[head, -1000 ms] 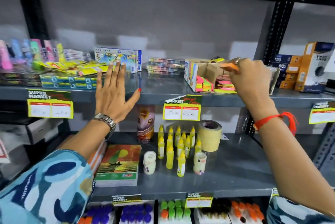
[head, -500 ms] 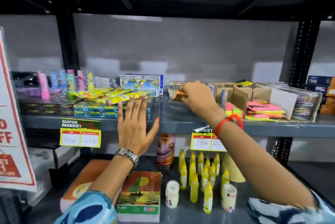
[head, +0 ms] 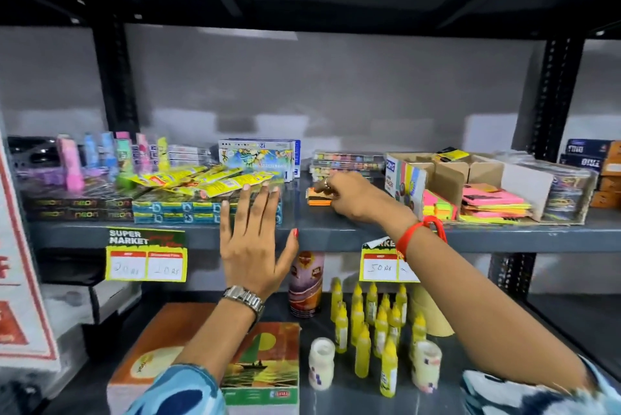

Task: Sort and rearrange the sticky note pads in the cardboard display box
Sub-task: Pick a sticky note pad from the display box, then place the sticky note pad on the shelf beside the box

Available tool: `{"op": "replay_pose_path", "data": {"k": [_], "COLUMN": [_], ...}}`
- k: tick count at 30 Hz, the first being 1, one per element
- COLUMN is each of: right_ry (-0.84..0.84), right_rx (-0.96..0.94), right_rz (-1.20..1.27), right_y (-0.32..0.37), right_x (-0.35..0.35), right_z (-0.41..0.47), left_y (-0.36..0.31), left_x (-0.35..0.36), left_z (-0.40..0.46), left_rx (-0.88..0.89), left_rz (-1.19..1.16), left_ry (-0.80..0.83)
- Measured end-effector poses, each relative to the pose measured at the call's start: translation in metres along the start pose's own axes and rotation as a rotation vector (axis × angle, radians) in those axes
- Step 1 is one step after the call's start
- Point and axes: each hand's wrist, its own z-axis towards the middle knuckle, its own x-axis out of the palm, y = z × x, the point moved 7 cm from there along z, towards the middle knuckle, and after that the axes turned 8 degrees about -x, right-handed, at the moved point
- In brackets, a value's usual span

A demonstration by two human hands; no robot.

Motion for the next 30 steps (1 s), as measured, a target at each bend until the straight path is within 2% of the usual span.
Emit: {"op": "replay_pose_path", "data": {"k": [5,11,16,22,28,30], "right_ry": [-0.144,-0.415,-0.636,-0.652,-0.318,-0.298], "right_rx": [-0.045,-0.067,-0.035,0.200,0.328,0.339], "right_rz": [-0.028,-0.169,-0.067,-0.051,-0.248,-0.313], "right_y": [-0.001,0.005,-0.016,-0.077,-0.117,-0.119], "right_x": [-0.018,-0.058,-0.107,-0.121,-0.090,-0.087], "right_z": [-0.020,-0.057,-0.103,-0.141,-0.155,-0.159], "left_y": [0.000,0.001,-0.001,-0.001,-0.001,-0.001], "left_x": [0.002,0.003,0.001,0.001,0.001,0.000], "left_z": [-0.003,-0.005,-0.005,-0.006,-0.005,-0.005], "left_rx": [0.018,0.032,0.026,0.002,-0.021,-0.023], "left_rz": [0.030,0.021,0.013,-0.001,-0.015,-0.018], "left_ry": [-0.007,-0.060,-0.059,-0.008,-0.004,-0.004]}}
